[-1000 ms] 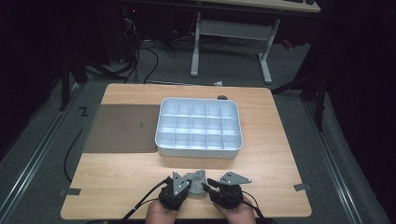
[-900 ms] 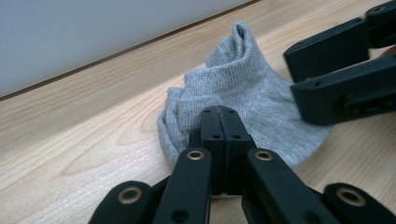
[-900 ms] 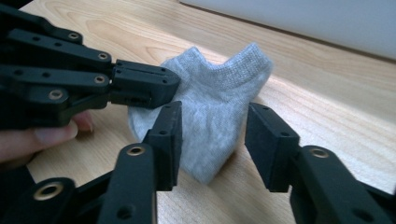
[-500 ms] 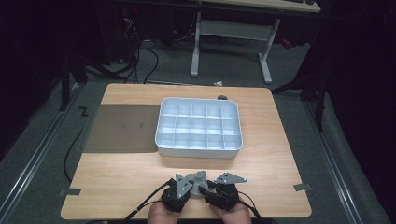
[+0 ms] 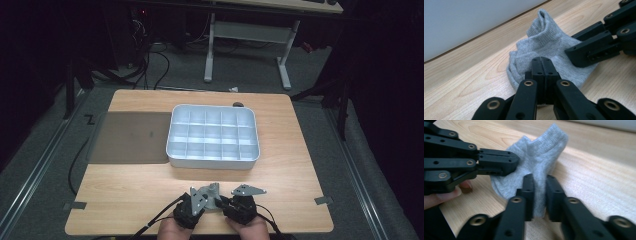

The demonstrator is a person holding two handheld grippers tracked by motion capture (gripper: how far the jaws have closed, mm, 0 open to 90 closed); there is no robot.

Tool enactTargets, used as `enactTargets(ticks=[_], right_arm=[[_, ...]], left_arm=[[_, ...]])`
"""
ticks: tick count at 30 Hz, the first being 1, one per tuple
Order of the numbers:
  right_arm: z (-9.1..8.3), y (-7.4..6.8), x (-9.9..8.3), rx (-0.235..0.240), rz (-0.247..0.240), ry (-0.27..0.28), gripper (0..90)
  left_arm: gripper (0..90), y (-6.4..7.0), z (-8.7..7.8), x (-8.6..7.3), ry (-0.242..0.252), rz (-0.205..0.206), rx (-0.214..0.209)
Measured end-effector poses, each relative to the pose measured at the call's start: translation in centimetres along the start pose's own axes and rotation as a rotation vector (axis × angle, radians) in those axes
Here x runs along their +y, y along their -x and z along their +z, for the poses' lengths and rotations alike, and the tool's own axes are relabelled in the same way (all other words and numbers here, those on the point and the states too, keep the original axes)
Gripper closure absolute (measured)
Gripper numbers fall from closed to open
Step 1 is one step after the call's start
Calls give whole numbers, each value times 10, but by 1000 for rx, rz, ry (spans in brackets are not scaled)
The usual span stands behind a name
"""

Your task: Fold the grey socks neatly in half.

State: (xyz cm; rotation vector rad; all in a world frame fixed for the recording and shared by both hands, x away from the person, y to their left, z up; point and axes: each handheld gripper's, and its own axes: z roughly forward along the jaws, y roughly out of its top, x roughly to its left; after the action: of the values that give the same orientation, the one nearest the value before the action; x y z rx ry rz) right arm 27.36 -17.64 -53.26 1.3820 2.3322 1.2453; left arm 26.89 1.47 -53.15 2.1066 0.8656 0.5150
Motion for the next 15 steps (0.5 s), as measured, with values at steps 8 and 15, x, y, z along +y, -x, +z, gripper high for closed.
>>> enactTargets(ticks=[8, 15], right_arm=[[-15, -7, 5, -46, -64, 49, 822], [-17, -18, 5, -43, -118, 75, 822]], left_arm=[[900, 6, 6, 6, -7, 36, -8], [900, 4, 8, 8, -10, 20, -17]])
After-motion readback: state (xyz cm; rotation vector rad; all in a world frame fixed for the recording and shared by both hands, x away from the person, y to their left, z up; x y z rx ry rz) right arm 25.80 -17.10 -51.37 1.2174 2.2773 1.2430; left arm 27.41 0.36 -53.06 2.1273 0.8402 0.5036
